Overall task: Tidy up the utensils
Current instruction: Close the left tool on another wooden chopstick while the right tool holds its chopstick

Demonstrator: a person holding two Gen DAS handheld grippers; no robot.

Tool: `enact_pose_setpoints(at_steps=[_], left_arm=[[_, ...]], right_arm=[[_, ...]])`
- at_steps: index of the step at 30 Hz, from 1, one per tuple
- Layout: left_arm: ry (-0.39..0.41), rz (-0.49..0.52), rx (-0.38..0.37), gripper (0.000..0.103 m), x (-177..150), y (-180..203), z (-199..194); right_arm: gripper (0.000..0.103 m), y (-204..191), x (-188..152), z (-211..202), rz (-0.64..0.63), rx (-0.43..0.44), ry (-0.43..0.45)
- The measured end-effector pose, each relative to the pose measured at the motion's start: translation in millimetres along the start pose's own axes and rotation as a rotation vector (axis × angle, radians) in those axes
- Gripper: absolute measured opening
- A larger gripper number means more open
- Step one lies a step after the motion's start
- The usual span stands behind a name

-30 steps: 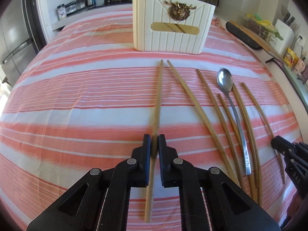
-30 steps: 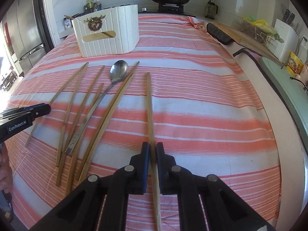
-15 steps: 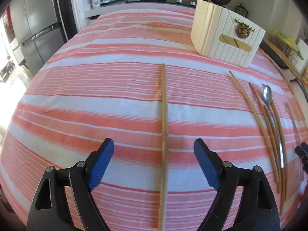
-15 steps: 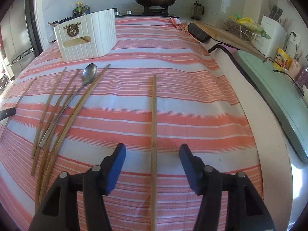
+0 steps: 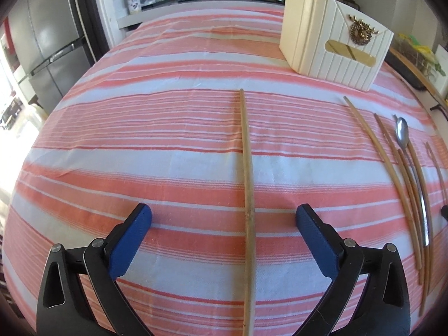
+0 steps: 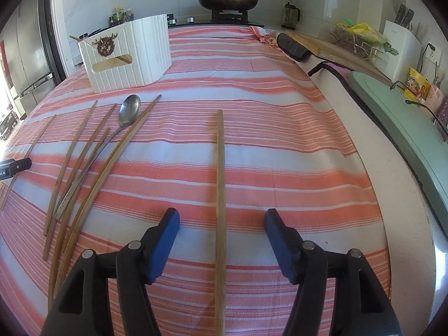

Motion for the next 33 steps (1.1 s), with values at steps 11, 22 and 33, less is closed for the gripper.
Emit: enact_pose_setpoints(at_steps=[11,22,33], left_arm=[[-0.132,0.121,-0.108,0.099,18,-17,6],[-0.172,0.164,-0.136,0.057,75,-1,53],[0.006,0.07,-0.279,0.005,97,-8,-9]], right_arm=[[0.065,1,6,-4,-0.032,0.072,-0.177],[0.033,-1,78,65,-0.065,0.061,-0.217],[0.007,-1,130,10,0.067,0.186,0.028]])
Point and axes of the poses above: each gripper's, at about its wrist camera, not at the fingertips, and z roughly the way its jaws point, y to its right, x to its top, the point moved 2 cm from there along z, roughly the way its jaws point, and after that the axes turned 6 degrees about y, right-handed, at the moved point
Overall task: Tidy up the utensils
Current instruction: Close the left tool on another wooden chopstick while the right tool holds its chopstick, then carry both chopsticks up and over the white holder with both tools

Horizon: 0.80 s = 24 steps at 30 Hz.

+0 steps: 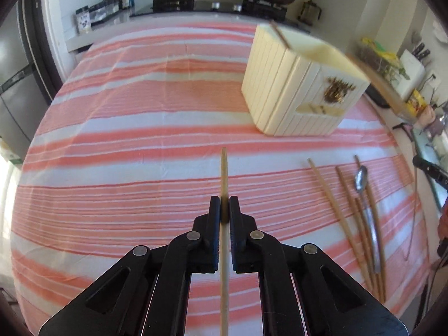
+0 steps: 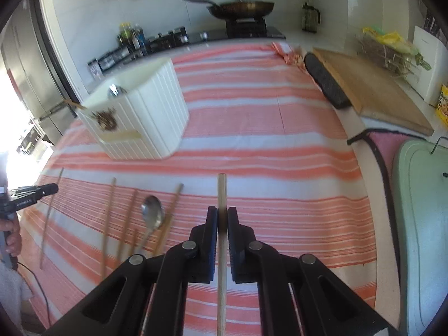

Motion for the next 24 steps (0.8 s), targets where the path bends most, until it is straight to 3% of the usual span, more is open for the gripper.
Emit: enact_pose_setpoints(at_steps=[5,12,15,19,24], left_arm=[[0.149,-0.002,-0.095,0.004,8,14,-73],[0.306,-0.005,-0.197,0.004,39,30,-139],[0.39,-0.016,-0.242,0.004,74,37,-162],[0.516,-0.019,-0.24,0.004,132,49,-180],[0.581,-0.014,-0.182,0.004,190,66,-153]], right_arm=[[0.007,-24,20,-68,-0.018,0.081,0.144],[0.007,-57,45,-122,-0.094,0.094,0.284],[0.007,-67,71,-129,-0.124,0.075,0.37],[0.007,-81,125,-129,-0.147,0.059,0.507],[0.007,-101,188,-108,-0.112,0.099,0.648]])
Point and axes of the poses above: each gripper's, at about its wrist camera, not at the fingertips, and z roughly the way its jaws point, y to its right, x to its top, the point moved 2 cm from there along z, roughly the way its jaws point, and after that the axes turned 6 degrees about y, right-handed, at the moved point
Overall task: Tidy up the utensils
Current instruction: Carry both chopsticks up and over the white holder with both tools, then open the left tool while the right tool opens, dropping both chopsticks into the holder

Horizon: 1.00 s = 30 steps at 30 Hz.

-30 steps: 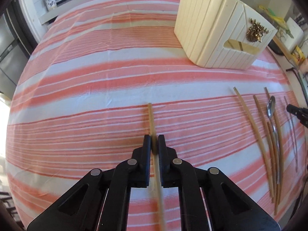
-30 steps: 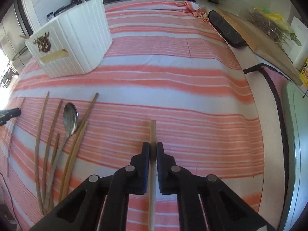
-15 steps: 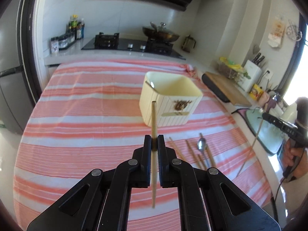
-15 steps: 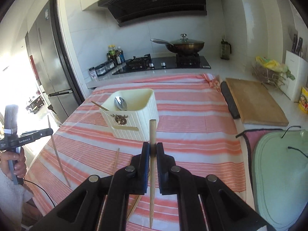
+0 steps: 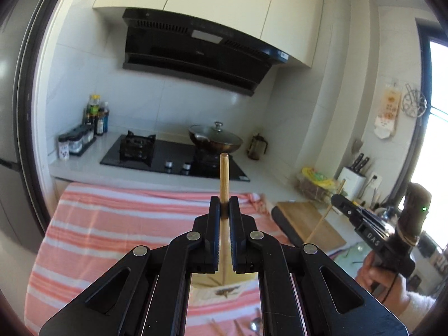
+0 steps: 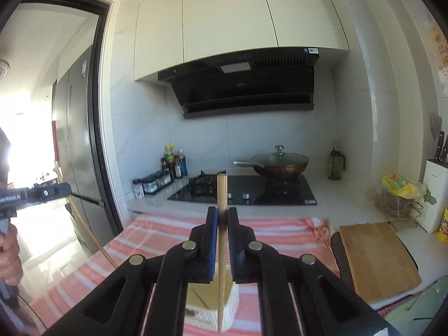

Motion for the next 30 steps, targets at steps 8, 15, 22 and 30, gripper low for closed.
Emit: enact_pose_setpoints(at_steps=[8,15,22,30], left_arm=[[-0.201,-0.018,0.053,0.004,-47,-13,108],[-0.439,-0.056,0.08,0.005,-109,-29,161],[-0.443,0.007,0.063,0.072,-132,-20,117],[-0.553,0.065,0.052,0.085,-220,-13,7]], right_arm=[[0.007,-20,-34,91,-0.035,0.016,-0.01],[0.01,-19,-106,150,-0.012,0.098,-0.315],[0.048,-15,-119,123,0.04,0.111,-0.342],[0.05,-5,-167,2,-0.002,0.086,-0.414]])
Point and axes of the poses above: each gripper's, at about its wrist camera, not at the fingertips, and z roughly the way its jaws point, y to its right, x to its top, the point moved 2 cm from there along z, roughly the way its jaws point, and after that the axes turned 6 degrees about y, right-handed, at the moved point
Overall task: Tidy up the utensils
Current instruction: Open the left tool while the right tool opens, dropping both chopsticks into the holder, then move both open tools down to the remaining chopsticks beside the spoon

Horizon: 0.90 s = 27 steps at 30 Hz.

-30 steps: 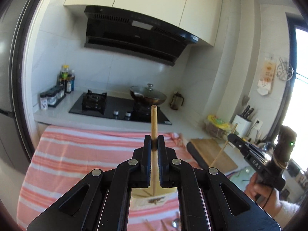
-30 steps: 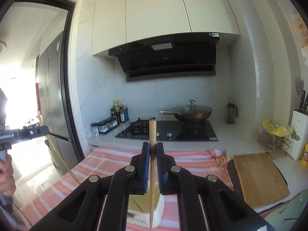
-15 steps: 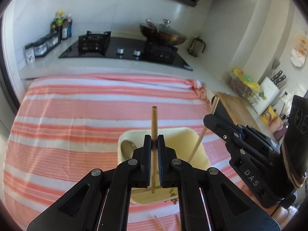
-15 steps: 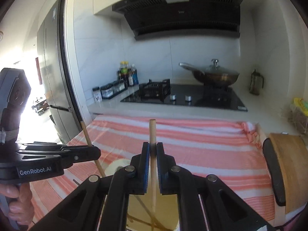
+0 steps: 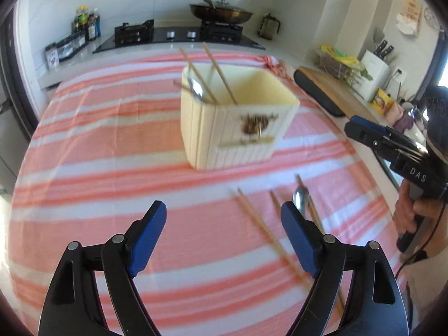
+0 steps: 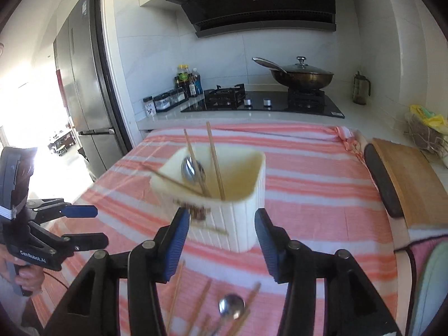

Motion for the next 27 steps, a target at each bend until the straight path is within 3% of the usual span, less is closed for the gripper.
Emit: enact_pose_setpoints(at_steps=[5,11,20,27], left_arm=[[-0.015,-0.096,0.03,0.085,-70,7,-17],[0.004,-0.158,0.019,0.086,-103,18,-24],[0.018,-0.162,0.053,0.089,-113,23,-32],[0.005,-0.172,0.072,0.091,-124,26,-28]], right_arm=[[0.05,2,-82,-51,0.005,-0.088,-0.065],[0.05,1,-151,-97,0.03,-0.199,-0.082],[0.05,8,-177,-123,0.084,-0.261,-0.074],[0.05,2,-186,-117,0.09,-0.244,-0.092]])
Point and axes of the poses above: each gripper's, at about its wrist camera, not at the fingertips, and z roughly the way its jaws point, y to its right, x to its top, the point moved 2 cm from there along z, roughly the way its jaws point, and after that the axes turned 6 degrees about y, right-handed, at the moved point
